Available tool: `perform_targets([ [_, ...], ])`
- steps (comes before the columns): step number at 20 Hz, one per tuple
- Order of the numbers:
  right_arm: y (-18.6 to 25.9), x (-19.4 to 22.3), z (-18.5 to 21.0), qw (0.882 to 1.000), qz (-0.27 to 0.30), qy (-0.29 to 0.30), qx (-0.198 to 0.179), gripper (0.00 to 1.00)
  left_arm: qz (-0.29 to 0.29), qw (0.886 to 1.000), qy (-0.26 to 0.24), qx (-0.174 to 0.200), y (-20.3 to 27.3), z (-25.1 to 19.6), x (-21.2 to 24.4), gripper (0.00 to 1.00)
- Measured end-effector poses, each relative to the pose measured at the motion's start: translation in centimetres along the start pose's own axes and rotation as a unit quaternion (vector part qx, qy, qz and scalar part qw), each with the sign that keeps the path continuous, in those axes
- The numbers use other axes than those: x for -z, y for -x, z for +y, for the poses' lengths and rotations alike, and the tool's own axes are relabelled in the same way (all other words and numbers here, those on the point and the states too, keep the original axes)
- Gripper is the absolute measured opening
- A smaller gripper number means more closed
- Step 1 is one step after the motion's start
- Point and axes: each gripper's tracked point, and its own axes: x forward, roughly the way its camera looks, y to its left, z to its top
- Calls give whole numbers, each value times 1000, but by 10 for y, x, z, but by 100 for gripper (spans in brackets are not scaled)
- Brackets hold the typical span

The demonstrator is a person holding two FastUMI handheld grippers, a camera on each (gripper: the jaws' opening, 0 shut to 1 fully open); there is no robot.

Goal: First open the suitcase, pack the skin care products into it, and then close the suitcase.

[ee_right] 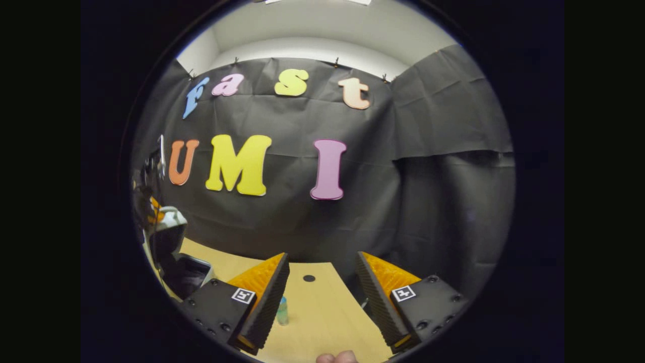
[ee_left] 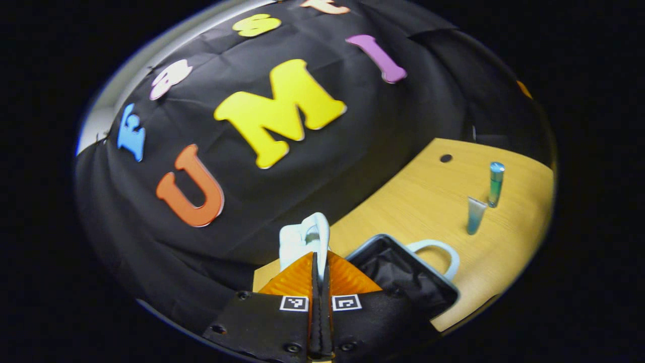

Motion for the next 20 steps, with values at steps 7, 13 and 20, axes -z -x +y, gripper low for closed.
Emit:
perform_targets([
  [7, -6, -26, 75, 997, -13, 27, -70, 80, -2, 985, 161, -69, -16, 155, 123, 3],
  [13, -1, -21, 127, 992, 12, 57, -109, 80, 25, 943, 326, -61, -76, 181, 265, 3],
  [20, -3, -14, 146, 989, 31, 85, -113, 80, 71, 906, 416, -27, -101, 148, 367, 3],
])
